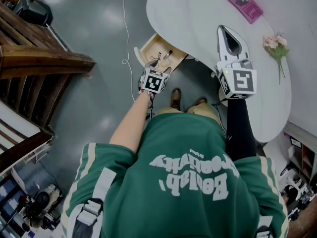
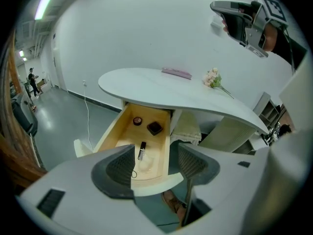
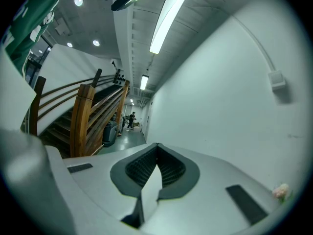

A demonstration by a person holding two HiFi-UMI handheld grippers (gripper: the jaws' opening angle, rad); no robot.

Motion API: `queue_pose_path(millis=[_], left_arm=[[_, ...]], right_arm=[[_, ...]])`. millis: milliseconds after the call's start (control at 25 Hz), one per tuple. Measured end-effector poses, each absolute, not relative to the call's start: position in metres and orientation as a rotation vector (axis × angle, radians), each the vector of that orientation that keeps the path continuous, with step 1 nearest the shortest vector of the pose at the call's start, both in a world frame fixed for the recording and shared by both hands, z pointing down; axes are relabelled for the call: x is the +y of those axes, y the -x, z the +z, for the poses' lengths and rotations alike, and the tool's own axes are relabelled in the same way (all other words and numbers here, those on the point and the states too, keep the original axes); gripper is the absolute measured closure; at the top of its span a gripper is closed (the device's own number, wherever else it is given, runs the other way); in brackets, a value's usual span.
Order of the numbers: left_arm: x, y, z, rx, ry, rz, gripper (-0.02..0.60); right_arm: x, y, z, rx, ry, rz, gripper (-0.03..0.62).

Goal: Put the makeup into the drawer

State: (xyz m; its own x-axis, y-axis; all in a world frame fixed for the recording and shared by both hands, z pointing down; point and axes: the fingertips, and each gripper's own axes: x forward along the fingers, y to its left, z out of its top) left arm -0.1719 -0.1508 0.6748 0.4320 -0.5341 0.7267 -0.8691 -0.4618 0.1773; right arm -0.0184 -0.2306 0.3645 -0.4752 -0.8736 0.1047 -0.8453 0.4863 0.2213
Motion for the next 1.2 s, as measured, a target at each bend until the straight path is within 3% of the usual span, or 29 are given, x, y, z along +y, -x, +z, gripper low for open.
queue_pose_path(millis=[760, 1200], left_arm=[[-0.220, 0.175, 0.352, -1.692, -2.703, 0.306, 0.298], [-0.214, 0.179, 0.328, -1.743, -2.713, 0.244, 0.316]], right_arm=[[-0.233, 0.045, 0.334, -2.639, -1.438, -0.286, 0.585], [-0.229, 0.047, 0.326, -2.650, -1.420, -0.309, 0.585]])
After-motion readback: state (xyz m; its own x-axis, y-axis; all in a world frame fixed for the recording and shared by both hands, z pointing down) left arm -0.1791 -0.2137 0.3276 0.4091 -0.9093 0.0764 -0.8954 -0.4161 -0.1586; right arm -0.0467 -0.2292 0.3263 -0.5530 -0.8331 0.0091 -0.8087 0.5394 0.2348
